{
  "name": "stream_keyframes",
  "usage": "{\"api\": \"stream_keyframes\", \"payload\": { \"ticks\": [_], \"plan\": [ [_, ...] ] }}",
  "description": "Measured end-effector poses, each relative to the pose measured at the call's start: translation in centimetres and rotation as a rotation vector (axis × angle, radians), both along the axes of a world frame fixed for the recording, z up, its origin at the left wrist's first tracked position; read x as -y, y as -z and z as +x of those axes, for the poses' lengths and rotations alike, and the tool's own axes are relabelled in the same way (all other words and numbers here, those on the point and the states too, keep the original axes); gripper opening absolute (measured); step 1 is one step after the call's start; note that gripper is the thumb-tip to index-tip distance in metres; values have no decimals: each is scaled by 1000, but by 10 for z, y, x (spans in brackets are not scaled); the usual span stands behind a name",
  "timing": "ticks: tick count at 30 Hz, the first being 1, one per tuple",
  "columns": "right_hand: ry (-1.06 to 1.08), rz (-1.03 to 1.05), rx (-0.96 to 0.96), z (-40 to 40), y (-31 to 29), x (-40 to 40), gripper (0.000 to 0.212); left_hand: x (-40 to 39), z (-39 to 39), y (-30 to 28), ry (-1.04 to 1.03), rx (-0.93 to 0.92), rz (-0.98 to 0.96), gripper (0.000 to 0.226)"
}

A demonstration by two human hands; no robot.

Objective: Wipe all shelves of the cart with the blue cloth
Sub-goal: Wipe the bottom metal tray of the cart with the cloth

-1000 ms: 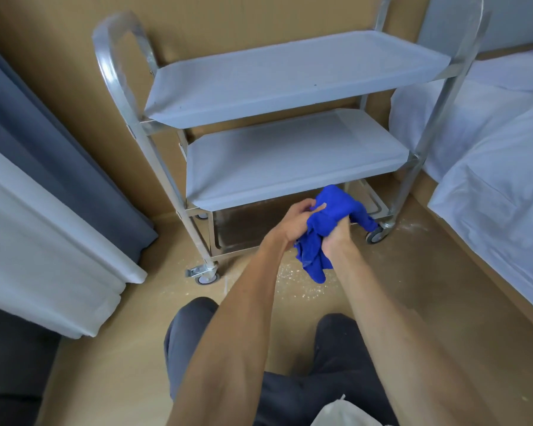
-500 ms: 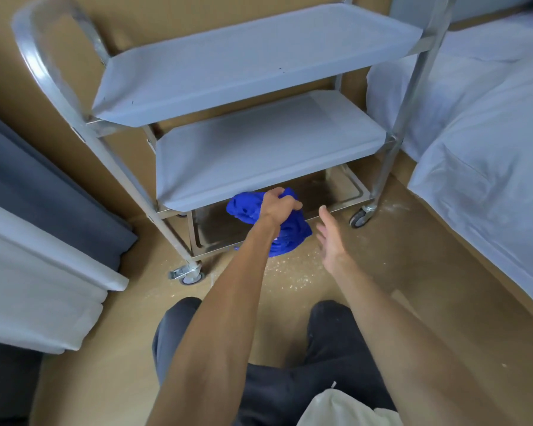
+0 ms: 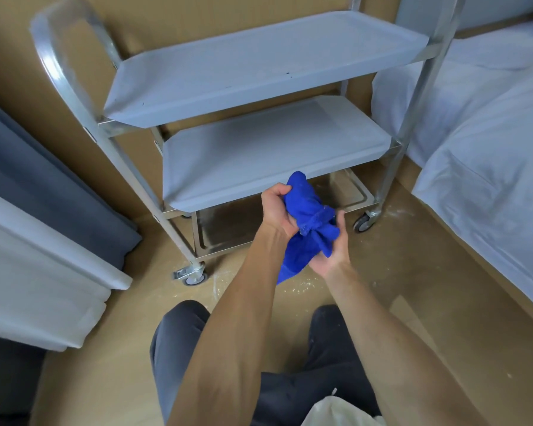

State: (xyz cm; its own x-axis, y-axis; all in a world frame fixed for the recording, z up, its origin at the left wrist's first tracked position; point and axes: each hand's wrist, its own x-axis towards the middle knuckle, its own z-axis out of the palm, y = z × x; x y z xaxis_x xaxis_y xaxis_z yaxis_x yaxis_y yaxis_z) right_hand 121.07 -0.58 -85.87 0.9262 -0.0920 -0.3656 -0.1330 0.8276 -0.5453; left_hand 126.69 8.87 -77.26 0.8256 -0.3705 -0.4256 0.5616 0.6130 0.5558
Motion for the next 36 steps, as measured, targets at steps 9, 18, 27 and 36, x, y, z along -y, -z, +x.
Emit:
{"api": "stream_keyframes", "payload": {
  "ticks": [9, 18, 27, 36],
  "plan": [
    [20, -84, -76, 16, -43, 4, 27, -43, -1, 38, 181, 359, 980, 21],
    [62, -250, -149, 18, -40, 0, 25, -41, -11, 27, 501, 323, 730, 26],
    [-195, 46, -91, 7, 24, 7, 79, -15, -1, 90, 47, 192, 514, 18],
    [251, -339, -350, 114, 87, 25, 20, -15, 56, 182, -62, 155, 1535, 48]
  ]
}}
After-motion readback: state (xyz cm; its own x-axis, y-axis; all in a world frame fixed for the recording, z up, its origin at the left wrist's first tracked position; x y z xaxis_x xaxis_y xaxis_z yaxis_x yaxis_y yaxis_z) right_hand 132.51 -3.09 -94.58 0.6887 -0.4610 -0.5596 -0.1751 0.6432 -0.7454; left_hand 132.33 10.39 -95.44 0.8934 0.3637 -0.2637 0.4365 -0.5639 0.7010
